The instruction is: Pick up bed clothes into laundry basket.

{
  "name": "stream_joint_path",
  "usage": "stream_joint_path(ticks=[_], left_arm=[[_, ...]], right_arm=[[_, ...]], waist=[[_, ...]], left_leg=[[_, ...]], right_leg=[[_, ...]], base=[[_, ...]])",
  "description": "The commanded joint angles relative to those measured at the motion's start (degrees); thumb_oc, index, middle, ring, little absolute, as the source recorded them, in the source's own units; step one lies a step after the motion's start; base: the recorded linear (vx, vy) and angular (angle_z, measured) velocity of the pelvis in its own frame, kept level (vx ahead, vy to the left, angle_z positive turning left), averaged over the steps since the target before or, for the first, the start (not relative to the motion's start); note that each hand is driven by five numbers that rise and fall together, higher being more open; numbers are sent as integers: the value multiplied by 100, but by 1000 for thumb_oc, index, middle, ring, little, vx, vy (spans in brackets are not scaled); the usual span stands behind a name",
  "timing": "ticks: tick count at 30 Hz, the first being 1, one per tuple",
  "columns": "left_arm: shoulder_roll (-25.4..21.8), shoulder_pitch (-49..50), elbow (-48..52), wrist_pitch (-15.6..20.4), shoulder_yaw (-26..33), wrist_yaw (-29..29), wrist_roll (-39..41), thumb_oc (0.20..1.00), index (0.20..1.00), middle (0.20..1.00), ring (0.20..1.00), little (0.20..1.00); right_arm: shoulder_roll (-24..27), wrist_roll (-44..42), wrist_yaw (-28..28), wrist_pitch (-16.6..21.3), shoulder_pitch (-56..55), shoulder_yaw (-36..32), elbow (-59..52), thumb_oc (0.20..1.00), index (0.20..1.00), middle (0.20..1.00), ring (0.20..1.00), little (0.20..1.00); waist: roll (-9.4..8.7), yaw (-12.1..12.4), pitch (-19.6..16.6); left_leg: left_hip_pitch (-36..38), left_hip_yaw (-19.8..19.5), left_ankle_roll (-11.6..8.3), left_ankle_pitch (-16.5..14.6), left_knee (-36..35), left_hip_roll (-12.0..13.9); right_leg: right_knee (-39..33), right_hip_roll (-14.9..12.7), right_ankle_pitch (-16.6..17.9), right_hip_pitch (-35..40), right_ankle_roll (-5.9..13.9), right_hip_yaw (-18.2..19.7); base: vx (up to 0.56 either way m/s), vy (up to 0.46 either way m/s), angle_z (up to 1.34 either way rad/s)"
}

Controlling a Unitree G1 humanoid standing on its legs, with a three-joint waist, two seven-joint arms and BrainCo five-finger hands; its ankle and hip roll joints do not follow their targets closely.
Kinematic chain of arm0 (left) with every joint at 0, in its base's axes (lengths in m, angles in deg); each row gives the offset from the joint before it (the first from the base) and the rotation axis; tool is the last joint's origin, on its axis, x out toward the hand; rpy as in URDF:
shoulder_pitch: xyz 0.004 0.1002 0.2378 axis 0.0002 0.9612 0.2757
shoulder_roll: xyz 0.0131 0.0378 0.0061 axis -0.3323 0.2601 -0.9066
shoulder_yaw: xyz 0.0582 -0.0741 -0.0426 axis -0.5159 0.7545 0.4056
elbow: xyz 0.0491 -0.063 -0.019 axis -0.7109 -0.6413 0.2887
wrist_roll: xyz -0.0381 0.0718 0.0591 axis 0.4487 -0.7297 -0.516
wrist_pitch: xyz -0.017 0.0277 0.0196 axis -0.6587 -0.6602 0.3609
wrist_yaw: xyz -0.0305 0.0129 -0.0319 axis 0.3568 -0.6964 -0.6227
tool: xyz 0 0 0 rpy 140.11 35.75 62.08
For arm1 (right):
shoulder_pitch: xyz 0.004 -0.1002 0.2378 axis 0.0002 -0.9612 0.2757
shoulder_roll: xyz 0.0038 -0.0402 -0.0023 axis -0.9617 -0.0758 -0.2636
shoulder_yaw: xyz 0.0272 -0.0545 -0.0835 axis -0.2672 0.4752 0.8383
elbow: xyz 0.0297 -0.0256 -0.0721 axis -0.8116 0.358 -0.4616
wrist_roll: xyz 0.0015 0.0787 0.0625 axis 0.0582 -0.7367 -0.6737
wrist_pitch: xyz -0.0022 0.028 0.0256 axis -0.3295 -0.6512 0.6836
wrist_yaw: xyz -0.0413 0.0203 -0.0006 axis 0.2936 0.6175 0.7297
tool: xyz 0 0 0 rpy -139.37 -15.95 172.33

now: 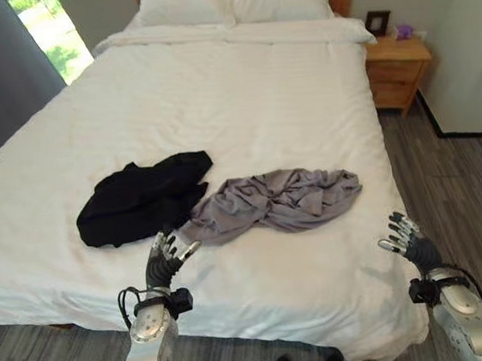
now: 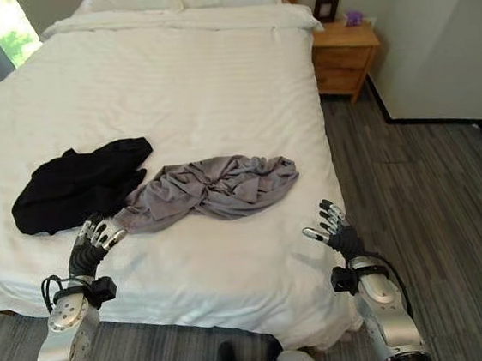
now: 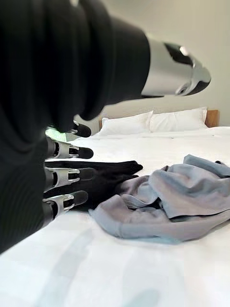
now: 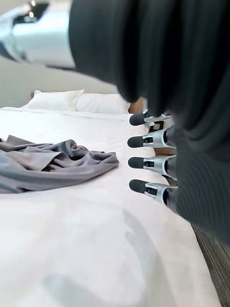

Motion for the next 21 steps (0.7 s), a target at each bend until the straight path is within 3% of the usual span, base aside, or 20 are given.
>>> stream_joint_path(ticks=[1, 2, 3, 4, 5, 7, 8, 9, 11, 14, 21], left_arm=[[-537, -550, 271, 125, 440, 121, -597, 1000, 1000, 1000, 1000, 1000], [-1333, -1167, 75, -30, 481, 205, -1232, 1000, 1000, 1000, 1000, 1000], [-2416, -2053, -498, -290, 286, 493, -2088, 1000, 1000, 1000, 1000, 1000], [-2881, -2584, -962, -385, 121, 549, -2175, 1000, 1000, 1000, 1000, 1000], [-3592, -3781, -1915, -581, -605, 534, -2517, 1000, 1000, 1000, 1000, 1000], [-3956, -4819, -2809, -703, -1253, 621, -2598, 1000, 1000, 1000, 1000, 1000], [-3962, -5037, -2925, -668, -1450, 633, -2572, 1000, 1000, 1000, 1000, 1000], [-4156, -6357, -4207, -791, -2302, 664, -2610, 1000, 1000, 1000, 1000, 1000], [-4191, -7053, -4763, -802, -2857, 671, -2662, 1000, 1000, 1000, 1000, 1000], [-4206, -7674, -5320, -899, -3307, 681, -2921, 1000, 1000, 1000, 1000, 1000], [-4178, -8329, -5990, -1117, -3733, 627, -3176, 1000, 1000, 1000, 1000, 1000]], right_arm=[[122, 25, -92, 245, 331, -61, -142, 1000, 1000, 1000, 1000, 1000], [325, 6, -231, 173, 360, -5, -181, 1000, 1000, 1000, 1000, 1000], [405, -172, -362, 153, 278, 13, -258, 1000, 1000, 1000, 1000, 1000], [448, -268, -431, 156, 166, 74, -287, 1000, 1000, 1000, 1000, 1000], [569, -304, -487, 166, 67, 150, -388, 1000, 1000, 1000, 1000, 1000], [662, -372, -458, 220, 9, 261, -504, 1000, 1000, 1000, 1000, 1000], [609, -375, -455, 225, 12, 226, -496, 1000, 1000, 1000, 1000, 1000], [693, -485, -424, 274, -15, 379, -624, 1000, 1000, 1000, 1000, 1000], [708, -522, -429, 321, -33, 447, -753, 1000, 1000, 1000, 1000, 1000], [752, -580, -434, 401, -73, 532, -830, 1000, 1000, 1000, 1000, 1000], [833, -657, -459, 437, -87, 641, -941, 1000, 1000, 1000, 1000, 1000]], waist=[[-325, -8, -83], [-367, -48, -48], [-500, -108, 9], [-571, -172, 18], [-716, -268, 66], [-841, -348, 149], [-881, -311, 156], [-1047, -463, 262], [-1172, -515, 339], [-1288, -627, 455], [-1392, -764, 713]], left_leg=[[251, -409, -398, -134, -10, 351], [217, -469, -415, -154, -10, 372], [110, -482, -444, -139, -10, 431], [55, -464, -469, -127, -10, 470], [-93, -459, -512, -68, -10, 534], [-238, -448, -547, 0, -10, 600], [-261, -459, -549, 6, -10, 601], [-422, -428, -584, 79, -10, 669], [-533, -407, -599, 116, -10, 700], [-704, -354, -616, 162, -10, 739], [-959, -261, -623, 228, -10, 752]], right_leg=[[-1008, -159, 563, 634, 336, 58], [-1058, -125, 574, 620, 346, 48], [-1108, -62, 595, 554, 355, 23], [-1139, -23, 600, 520, 374, 14], [-1161, 38, 643, 392, 392, 9], [-1169, 87, 707, 233, 413, 31], [-1169, 87, 709, 214, 412, 21], [-1171, 145, 810, 14, 447, 88], [-1171, 170, 874, -125, 469, 109], [-1171, 188, 957, -342, 506, 142], [-1171, 186, 1091, -655, 552, 193]], base=[[81, 28, 23], [24, -7, 17], [4, -33, 24], [-36, -98, 25], [-48, -88, 30], [-64, -68, 15], [-94, -73, -7], [-67, -52, -13], [-100, -50, -21], [-98, -20, -16], [-62, 10, -11]])
